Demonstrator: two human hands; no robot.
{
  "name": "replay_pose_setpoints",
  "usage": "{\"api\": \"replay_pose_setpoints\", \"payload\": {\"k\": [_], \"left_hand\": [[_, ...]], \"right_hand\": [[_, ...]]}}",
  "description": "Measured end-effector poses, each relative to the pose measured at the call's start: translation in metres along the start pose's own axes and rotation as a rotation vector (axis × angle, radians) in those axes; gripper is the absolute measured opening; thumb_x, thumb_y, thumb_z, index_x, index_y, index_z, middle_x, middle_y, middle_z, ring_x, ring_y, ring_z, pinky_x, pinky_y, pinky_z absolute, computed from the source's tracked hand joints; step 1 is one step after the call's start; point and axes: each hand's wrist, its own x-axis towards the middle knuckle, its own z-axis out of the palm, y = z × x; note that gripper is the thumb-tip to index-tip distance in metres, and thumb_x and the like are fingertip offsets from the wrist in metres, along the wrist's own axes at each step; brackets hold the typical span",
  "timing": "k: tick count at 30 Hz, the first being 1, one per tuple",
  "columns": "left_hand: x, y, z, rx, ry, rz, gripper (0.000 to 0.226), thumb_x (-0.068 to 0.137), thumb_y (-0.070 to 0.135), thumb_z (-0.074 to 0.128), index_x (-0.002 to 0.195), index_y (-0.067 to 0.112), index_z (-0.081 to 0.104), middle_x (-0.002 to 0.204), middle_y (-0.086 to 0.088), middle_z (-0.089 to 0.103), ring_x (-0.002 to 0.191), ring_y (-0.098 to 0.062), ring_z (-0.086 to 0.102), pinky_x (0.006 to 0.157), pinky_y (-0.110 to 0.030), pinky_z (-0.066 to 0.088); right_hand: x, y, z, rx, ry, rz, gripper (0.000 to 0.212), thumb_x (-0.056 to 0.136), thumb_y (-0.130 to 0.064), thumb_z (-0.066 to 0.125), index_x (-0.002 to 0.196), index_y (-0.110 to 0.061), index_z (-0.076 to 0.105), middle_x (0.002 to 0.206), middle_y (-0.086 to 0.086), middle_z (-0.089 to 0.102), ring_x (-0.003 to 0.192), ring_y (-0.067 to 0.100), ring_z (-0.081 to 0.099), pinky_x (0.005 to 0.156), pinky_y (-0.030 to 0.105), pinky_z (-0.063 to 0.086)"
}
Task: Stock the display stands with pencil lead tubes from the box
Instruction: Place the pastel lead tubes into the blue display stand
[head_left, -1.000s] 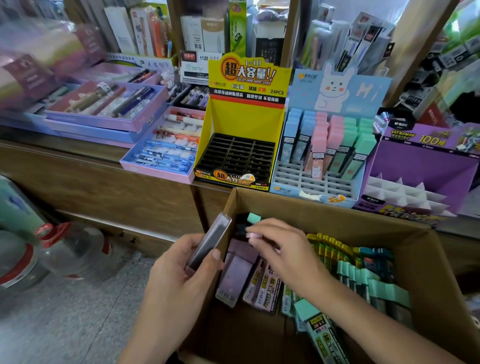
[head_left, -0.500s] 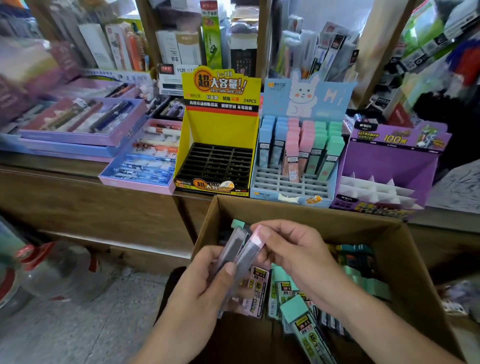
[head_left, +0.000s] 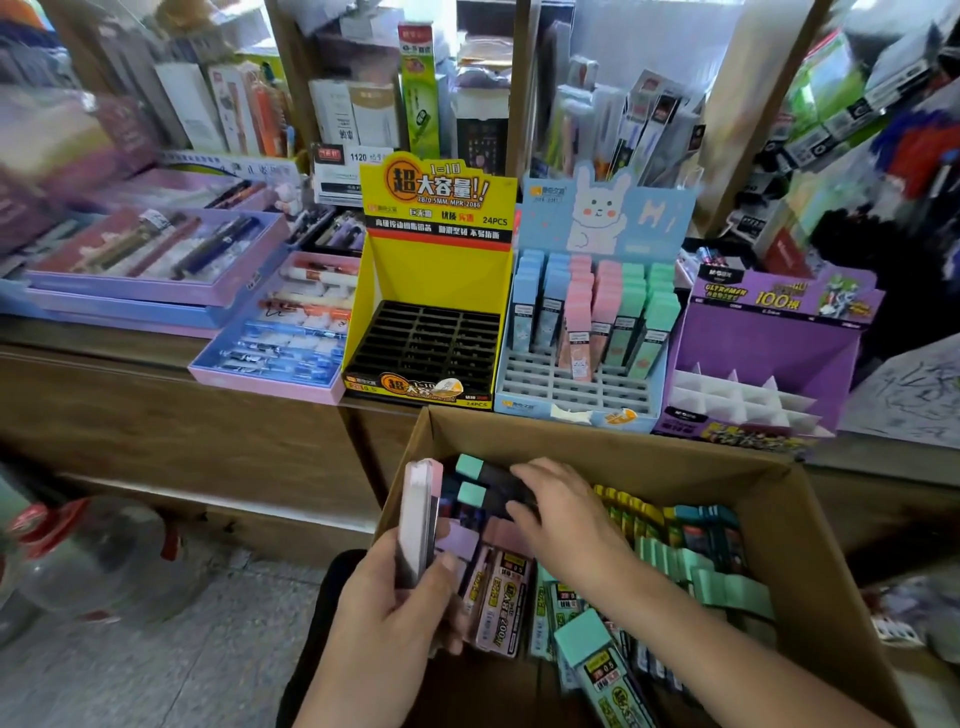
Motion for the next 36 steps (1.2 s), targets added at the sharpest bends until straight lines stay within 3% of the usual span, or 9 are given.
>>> {"api": "replay_pose_setpoints", "payload": {"k": [8, 13, 18, 21, 24, 28, 32, 36], "left_hand": [[0.0, 0.0, 0.0, -0.009, -0.001, -0.024, 0.016, 0.096, 0.019, 0.065, 0.109, 0.028, 0.065, 0.061, -0.009, 0.068, 0.052, -0.02, 0.065, 0.048, -0.025, 0.052], [0.0, 0.001, 0.001, -0.017, -0.021, -0.038, 0.006, 0.094, 0.032, 0.067, 0.089, 0.035, 0.069, 0.055, -0.005, 0.062, 0.043, -0.015, 0.055, 0.042, -0.021, 0.043], [0.002, 0.004, 0.003, -0.065, 0.001, -0.106, 0.019, 0.088, 0.049, 0.065, 0.077, 0.035, 0.07, 0.05, 0.003, 0.057, 0.04, -0.008, 0.054, 0.037, -0.018, 0.039], [0.001, 0.006, 0.003, -0.089, -0.002, -0.087, 0.028, 0.075, 0.061, 0.063, 0.083, 0.036, 0.074, 0.053, 0.002, 0.058, 0.039, -0.007, 0.052, 0.037, -0.018, 0.038], [0.001, 0.006, 0.002, -0.109, 0.0, -0.088, 0.041, 0.065, 0.069, 0.063, 0.087, 0.036, 0.075, 0.06, 0.002, 0.06, 0.042, -0.009, 0.053, 0.039, -0.018, 0.039], [0.001, 0.004, 0.002, -0.111, 0.004, -0.097, 0.044, 0.064, 0.069, 0.063, 0.087, 0.034, 0.075, 0.064, 0.001, 0.061, 0.045, -0.01, 0.054, 0.038, -0.019, 0.038], [0.002, 0.004, 0.002, -0.114, 0.004, -0.121, 0.046, 0.064, 0.068, 0.062, 0.095, 0.037, 0.076, 0.066, 0.004, 0.063, 0.051, -0.007, 0.059, 0.044, -0.017, 0.043], [0.001, 0.004, 0.004, -0.093, -0.043, -0.1, 0.019, 0.088, 0.048, 0.062, 0.096, 0.037, 0.076, 0.063, 0.0, 0.059, 0.046, -0.007, 0.054, 0.041, -0.016, 0.041]], "right_hand": [[0.01, 0.004, 0.016, -0.093, -0.101, 0.078, 0.052, 0.102, -0.035, 0.058, 0.15, -0.018, 0.046, 0.137, 0.0, 0.048, 0.13, 0.025, 0.039, 0.114, 0.041, 0.032], [0.012, 0.008, 0.011, -0.098, -0.163, 0.046, 0.054, 0.099, -0.036, 0.062, 0.149, -0.025, 0.045, 0.138, -0.003, 0.048, 0.131, 0.023, 0.036, 0.113, 0.042, 0.029], [0.014, 0.011, 0.003, -0.037, -0.26, 0.031, 0.037, 0.094, -0.036, 0.07, 0.125, -0.029, 0.052, 0.122, -0.007, 0.048, 0.121, 0.02, 0.041, 0.105, 0.04, 0.035], [0.015, 0.012, -0.001, 0.0, -0.307, 0.069, 0.033, 0.09, -0.035, 0.075, 0.111, -0.036, 0.049, 0.121, -0.006, 0.051, 0.115, 0.021, 0.045, 0.099, 0.04, 0.043], [0.015, 0.013, -0.002, 0.028, -0.345, 0.069, 0.036, 0.089, -0.034, 0.075, 0.111, -0.039, 0.047, 0.125, -0.005, 0.053, 0.115, 0.022, 0.046, 0.098, 0.042, 0.047], [0.015, 0.014, -0.004, 0.025, -0.386, 0.055, 0.035, 0.09, -0.034, 0.075, 0.112, -0.038, 0.048, 0.121, -0.005, 0.054, 0.112, 0.022, 0.047, 0.095, 0.04, 0.047], [0.015, 0.012, -0.006, -0.046, -0.456, 0.043, 0.023, 0.096, -0.03, 0.066, 0.09, -0.034, 0.044, 0.114, -0.002, 0.049, 0.116, 0.028, 0.043, 0.089, 0.041, 0.04], [0.013, 0.01, -0.006, -0.036, -0.455, 0.039, 0.019, 0.098, -0.027, 0.063, 0.093, -0.03, 0.045, 0.113, -0.003, 0.044, 0.118, 0.028, 0.043, 0.093, 0.042, 0.042]]}}
